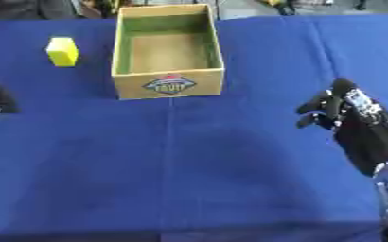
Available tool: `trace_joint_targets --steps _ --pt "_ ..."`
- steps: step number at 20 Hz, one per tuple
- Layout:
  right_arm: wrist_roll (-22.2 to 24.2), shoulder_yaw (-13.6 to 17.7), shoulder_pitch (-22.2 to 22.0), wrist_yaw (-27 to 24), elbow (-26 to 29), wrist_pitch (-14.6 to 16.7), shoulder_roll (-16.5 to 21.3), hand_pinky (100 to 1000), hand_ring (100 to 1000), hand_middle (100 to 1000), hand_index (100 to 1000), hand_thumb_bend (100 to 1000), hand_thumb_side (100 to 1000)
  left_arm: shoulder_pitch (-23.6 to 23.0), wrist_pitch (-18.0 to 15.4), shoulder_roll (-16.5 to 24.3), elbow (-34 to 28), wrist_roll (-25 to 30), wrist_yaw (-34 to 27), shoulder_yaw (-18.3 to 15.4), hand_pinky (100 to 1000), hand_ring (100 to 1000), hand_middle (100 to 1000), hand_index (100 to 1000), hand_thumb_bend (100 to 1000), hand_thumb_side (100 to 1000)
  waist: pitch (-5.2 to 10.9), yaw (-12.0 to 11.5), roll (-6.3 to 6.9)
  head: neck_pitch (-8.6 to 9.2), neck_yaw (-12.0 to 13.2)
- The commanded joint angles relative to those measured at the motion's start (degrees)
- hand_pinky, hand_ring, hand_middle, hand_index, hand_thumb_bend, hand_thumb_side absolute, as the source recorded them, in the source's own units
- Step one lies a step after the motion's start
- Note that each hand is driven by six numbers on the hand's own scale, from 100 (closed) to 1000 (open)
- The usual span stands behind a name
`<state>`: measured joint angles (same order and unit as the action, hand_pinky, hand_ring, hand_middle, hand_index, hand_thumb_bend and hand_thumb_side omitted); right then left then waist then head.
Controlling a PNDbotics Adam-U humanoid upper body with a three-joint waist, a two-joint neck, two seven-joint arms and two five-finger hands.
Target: Pick up objects on the table and place them in the box.
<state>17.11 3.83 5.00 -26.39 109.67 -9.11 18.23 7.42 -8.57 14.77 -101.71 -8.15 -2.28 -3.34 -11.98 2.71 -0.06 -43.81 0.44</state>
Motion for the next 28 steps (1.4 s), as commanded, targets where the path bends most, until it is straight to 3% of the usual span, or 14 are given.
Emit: trace_joint_targets --steps 1,8,15,18,22,28 --pt "0.1 0.2 0.2 -0.3 0.6 0.1 1.4 536 617 489 358 100 618 0.9 0.3 3.4 -1.6 0.1 2.2 -1.2 598 633 604 658 409 556 0.92 0.1 0.2 -0.31 0.1" --pt "0.1 0.1 0.0 -0.4 0.4 0.1 1.8 536 617 489 358 100 617 2.7 2.2 10.9 -2.0 1.8 9.5 -2.3 629 705 661 696 394 516 1.37 0.5 0.78 -0.31 0.0" --pt "0.2 -0.1 -0.3 -0.3 0.3 -0.1 2.1 536 617 488 358 100 616 8.9 5.0 23.0 2.5 5.5 19.0 -2.1 664 721 676 758 434 414 1.97 1.2 1.48 -0.31 0.3" --pt "0.5 -0.4 -0.5 -0.1 0.1 -0.3 2.3 536 616 488 358 100 617 13.9 5.2 28.8 9.0 10.8 25.4 -0.7 689 746 714 793 468 394 2.27 1.6 1.84 -0.31 0.5" --pt "0.9 -0.7 -0.6 -0.1 0.0 -0.5 2.5 536 617 488 358 100 617 21.3 3.9 32.9 19.8 17.6 33.0 1.5 717 778 768 851 516 368 2.62 2.5 2.19 -0.31 0.7" --pt "1.5 -1.2 -0.7 0.4 0.0 -0.6 2.9 537 617 488 358 100 616 32.7 -1.6 31.4 35.9 21.1 46.1 3.6 740 799 808 895 583 347 2.65 3.5 2.58 -0.31 1.3"
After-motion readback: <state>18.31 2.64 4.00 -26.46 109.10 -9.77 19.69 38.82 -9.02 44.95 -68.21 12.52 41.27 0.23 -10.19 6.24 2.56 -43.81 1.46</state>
